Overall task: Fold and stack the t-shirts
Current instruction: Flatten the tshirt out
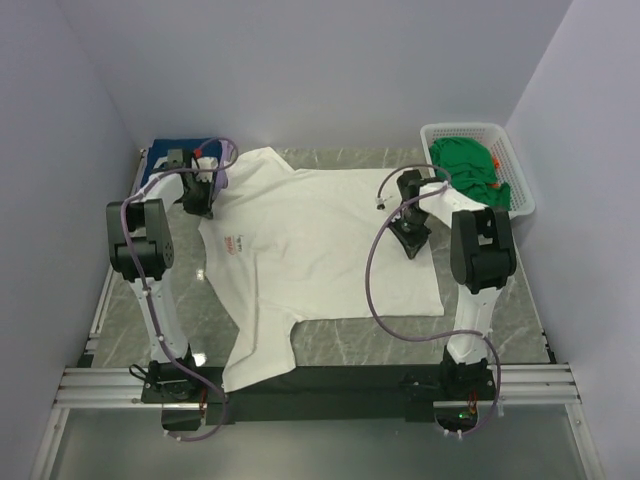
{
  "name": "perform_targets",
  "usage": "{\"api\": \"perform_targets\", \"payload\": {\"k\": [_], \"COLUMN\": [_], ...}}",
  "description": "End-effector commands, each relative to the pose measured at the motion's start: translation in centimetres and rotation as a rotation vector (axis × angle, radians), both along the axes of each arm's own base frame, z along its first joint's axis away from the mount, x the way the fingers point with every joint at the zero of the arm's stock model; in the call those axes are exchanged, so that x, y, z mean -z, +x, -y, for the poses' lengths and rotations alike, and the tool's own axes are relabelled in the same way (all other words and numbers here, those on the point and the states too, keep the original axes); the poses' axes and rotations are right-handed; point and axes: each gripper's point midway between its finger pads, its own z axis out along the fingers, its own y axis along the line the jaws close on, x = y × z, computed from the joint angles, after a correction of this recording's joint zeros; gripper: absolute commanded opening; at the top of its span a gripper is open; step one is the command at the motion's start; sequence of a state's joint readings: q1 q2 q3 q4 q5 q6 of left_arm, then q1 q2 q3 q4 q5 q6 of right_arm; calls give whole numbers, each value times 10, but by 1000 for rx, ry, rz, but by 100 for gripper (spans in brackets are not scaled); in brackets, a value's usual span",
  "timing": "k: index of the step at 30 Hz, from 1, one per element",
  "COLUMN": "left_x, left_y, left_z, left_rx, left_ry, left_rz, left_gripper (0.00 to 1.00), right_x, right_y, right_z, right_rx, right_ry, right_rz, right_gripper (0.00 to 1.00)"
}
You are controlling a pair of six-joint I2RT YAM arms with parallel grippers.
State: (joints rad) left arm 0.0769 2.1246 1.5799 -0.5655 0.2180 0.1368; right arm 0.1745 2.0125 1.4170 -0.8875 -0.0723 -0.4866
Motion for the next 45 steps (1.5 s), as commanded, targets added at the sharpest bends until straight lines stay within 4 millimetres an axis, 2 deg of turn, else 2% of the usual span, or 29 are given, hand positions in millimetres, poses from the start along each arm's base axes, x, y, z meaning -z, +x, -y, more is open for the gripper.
{"api": "perform_targets", "payload": {"k": [1,3,6,7,8,9,10,11,13,15,16,18,19,22,28,33,39,45], "left_x": [21,8,-23,-45,-59,-72,-91,-98,-107,-100,-90,-78,-67,-50,-17,4,16,8], "left_y": [4,17,22,15,11,4,-11,-22,-49,-72,-88,-103,-117,-135,-159,-179,-214,-262], "left_z": [-37,-46,-30,-24,-17,-5,3,11,19,22,22,23,22,22,20,11,3,11], "left_rx": [-35,-28,71,106,139,206,235,268,335,378,387,413,408,419,451,483,541,638], "left_ry": [113,132,66,50,25,-18,-30,-53,-51,-39,-36,-16,-6,27,88,152,188,150], "left_rz": [-57,-14,63,107,142,177,213,219,217,176,145,124,94,58,3,-61,-149,-206], "left_gripper": [13,13,23,32,36,39,44,44,41,36,34,31,30,26,24,24,21,18], "right_x": [16,13,-4,-10,-28,-36,-45,-59,-72,-69,-69,-59,-53,-39,-12,6,19,7], "right_y": [5,9,13,12,13,9,6,1,-9,-22,-26,-36,-37,-41,-48,-63,-91,-131], "right_z": [19,19,11,6,4,-1,-3,-2,0,3,5,9,8,8,12,21,35,38], "right_rx": [37,42,42,30,32,17,13,12,1,-4,-6,0,-1,7,2,-13,-49,-107], "right_ry": [-48,-47,-2,28,46,80,91,95,92,76,70,56,53,47,10,-39,-95,-86], "right_rz": [-35,-24,18,25,66,74,85,106,116,91,85,60,50,29,-9,-61,-142,-195], "right_gripper": [15,15,16,18,19,22,24,25,26,26,26,25,25,24,23,22,22,22]}}
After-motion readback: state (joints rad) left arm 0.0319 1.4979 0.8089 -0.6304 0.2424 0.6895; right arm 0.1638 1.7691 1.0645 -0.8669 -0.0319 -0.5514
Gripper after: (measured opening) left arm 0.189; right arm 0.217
